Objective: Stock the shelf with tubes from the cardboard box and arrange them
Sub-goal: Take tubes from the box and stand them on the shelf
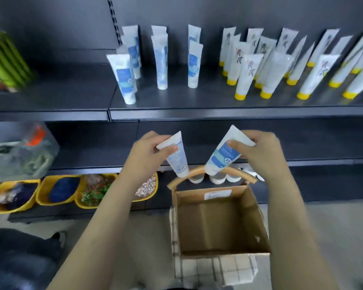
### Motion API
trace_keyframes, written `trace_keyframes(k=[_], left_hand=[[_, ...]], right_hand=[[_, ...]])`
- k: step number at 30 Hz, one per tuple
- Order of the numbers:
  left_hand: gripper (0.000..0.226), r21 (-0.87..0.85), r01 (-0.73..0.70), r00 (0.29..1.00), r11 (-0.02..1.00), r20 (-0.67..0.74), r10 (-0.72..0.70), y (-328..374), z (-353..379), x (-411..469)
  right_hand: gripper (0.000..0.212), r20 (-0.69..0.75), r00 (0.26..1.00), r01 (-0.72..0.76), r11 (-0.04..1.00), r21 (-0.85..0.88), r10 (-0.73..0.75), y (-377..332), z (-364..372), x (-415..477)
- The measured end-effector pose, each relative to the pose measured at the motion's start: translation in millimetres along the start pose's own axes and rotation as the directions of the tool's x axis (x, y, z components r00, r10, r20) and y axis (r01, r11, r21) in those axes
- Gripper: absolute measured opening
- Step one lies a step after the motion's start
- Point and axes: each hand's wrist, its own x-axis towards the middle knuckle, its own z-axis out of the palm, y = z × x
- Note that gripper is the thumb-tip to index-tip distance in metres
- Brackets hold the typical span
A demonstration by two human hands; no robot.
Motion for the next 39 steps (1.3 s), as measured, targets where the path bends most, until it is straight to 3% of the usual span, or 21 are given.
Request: trace_keyframes(k=[6, 10, 13, 26, 29, 39], left_hand=[[0.022, 0.074, -0.066, 0.993, 0.995, -0.097, 0.073, -11.5, -93.6, -11.2], [0.021, 0.080, -0.108, 0.989, 0.991, -0.096, 0.116, -14.5, -136.7, -14.3], [0.022, 0.075, -0.144, 0.986, 0.987, -0.080, 0.149, -10.4, -151.8, -16.4], [0.014, 0.087, -0.247, 0.969, 0.965, 0.024, 0.246, 32.5, -169.2, -1.1], [0.012, 0.135, -0.261, 0.965, 0.956, 0.037, 0.258, 38.7, -165.7, 17.8], [0.012, 0.409, -0.309, 0.948, 0.859, 0.064, 0.311, 58.5, -139.5, 133.7]], right_hand=[[0.002, -0.040, 0.997, 0.059, 0.998, -0.034, -0.061, -72.9, 54.6, -14.0], [0.017, -0.099, 0.993, 0.064, 0.998, 0.010, -0.063, -103.6, 76.9, -28.4], [0.011, -0.133, 0.988, 0.081, 0.997, 0.013, -0.079, -118.9, 80.5, -35.6], [0.006, -0.245, 0.967, 0.095, 0.992, 0.080, -0.073, -136.2, 85.0, -35.3], [0.017, -0.275, 0.960, 0.077, 0.995, 0.070, -0.055, -138.9, 81.8, -20.6], [0.015, -0.257, 0.964, 0.048, 0.994, -0.103, -0.073, -137.3, 67.3, 97.2]])
